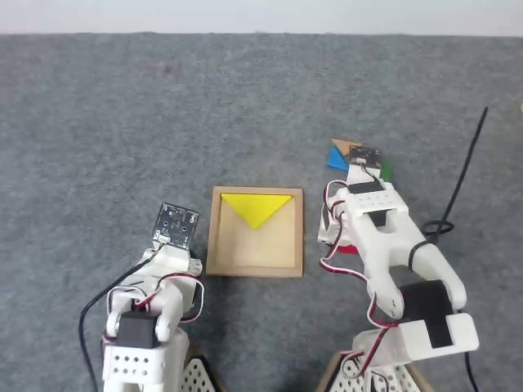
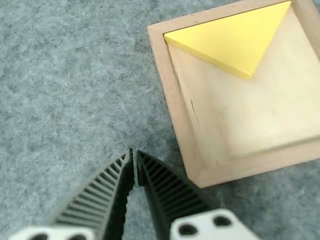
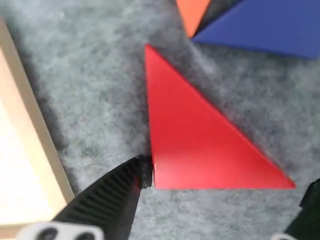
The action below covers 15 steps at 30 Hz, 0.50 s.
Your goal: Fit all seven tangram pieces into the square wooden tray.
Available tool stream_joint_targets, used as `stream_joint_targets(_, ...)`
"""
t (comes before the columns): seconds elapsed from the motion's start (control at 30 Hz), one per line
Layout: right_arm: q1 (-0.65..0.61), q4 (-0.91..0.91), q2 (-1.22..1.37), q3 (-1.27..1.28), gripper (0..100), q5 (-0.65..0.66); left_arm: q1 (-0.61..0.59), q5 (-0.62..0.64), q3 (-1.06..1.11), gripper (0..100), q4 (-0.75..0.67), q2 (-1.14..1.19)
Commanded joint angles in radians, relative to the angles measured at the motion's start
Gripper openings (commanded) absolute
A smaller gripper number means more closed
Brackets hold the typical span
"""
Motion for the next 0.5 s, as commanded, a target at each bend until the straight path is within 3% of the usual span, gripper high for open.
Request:
stream_joint_targets(0.0, 0.007, -0.002, 0.01, -0.021, 45.0, -0.015, -0.002, 0.005, -0.005, 2, 0.005, -0.009)
stream_joint_targets(0.13, 0.007, -0.004, 0.01, -0.021, 40.2, -0.017, -0.002, 0.005, -0.005, 2, 0.005, -0.009)
stream_joint_targets(0.47, 0.007, 0.01, 0.054, -0.044, 39.7, -0.012, -0.003, 0.005, -0.005, 2, 0.005, -0.009)
